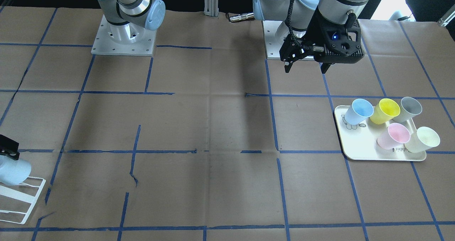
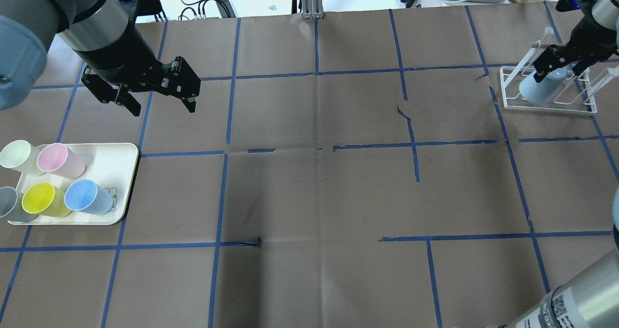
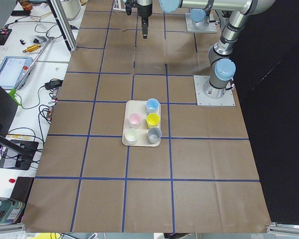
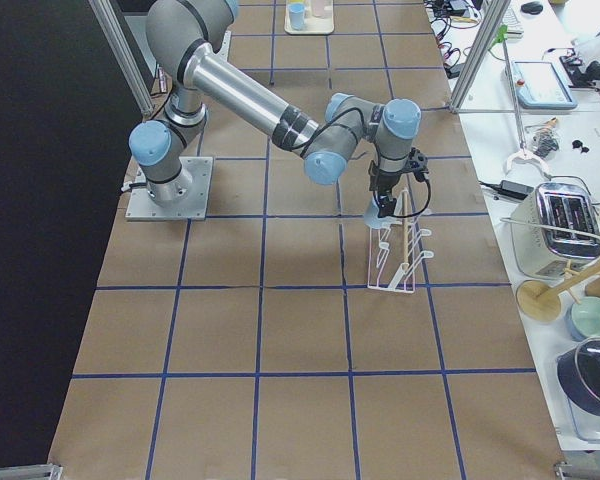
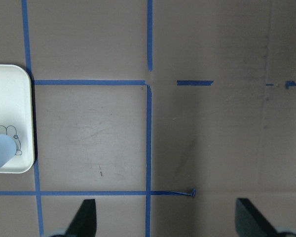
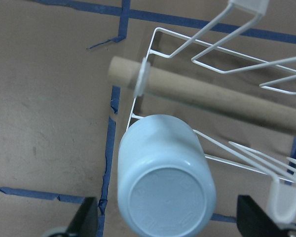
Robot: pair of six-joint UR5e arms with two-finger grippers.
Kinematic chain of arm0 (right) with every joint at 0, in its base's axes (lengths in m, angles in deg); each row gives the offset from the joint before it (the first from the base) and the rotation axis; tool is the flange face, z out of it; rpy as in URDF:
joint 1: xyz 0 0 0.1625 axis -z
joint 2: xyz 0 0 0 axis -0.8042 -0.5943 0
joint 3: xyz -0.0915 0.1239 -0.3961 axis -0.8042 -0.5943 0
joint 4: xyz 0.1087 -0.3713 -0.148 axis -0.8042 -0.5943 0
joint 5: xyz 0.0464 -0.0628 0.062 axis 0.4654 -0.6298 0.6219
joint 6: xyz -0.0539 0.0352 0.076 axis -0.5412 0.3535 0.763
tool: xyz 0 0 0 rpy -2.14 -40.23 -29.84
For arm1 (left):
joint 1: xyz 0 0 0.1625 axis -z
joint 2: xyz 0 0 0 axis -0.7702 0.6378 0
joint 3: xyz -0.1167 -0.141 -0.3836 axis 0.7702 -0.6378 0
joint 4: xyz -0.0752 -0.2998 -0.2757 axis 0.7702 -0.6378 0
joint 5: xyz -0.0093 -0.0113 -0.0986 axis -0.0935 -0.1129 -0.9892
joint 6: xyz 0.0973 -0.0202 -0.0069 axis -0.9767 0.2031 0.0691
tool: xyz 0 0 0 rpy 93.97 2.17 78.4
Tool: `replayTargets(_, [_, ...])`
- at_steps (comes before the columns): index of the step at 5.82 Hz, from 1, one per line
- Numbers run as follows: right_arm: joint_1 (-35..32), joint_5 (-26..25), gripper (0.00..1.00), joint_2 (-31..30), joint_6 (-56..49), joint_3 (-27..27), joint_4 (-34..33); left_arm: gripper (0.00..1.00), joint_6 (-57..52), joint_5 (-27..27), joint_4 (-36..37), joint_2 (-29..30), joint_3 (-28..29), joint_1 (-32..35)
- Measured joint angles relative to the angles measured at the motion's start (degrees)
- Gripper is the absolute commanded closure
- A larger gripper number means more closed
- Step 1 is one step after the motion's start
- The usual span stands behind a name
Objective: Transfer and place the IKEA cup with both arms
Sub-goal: 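Lower the right gripper around the light blue cup and close it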
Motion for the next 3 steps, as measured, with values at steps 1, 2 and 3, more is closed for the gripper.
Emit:
replayTargets(1, [0.0,0.0,0.01,0.8,-0.1,0.3,-1.5,0.02,0.0,0.0,-0.1,0.0,0.0,0.0])
replayTargets(2, [0.0,0.1,0.06,1.4,0.0,0.3,-2.4,0.02,0.0,0.0,-0.1,0.0,-0.1,0.0])
replayTargets(3, [0.0,0.1,0.2,1.4,0.3,0.3,-2.7,0.02,0.0,0.0,-0.1,0.1,-0.1,0.0])
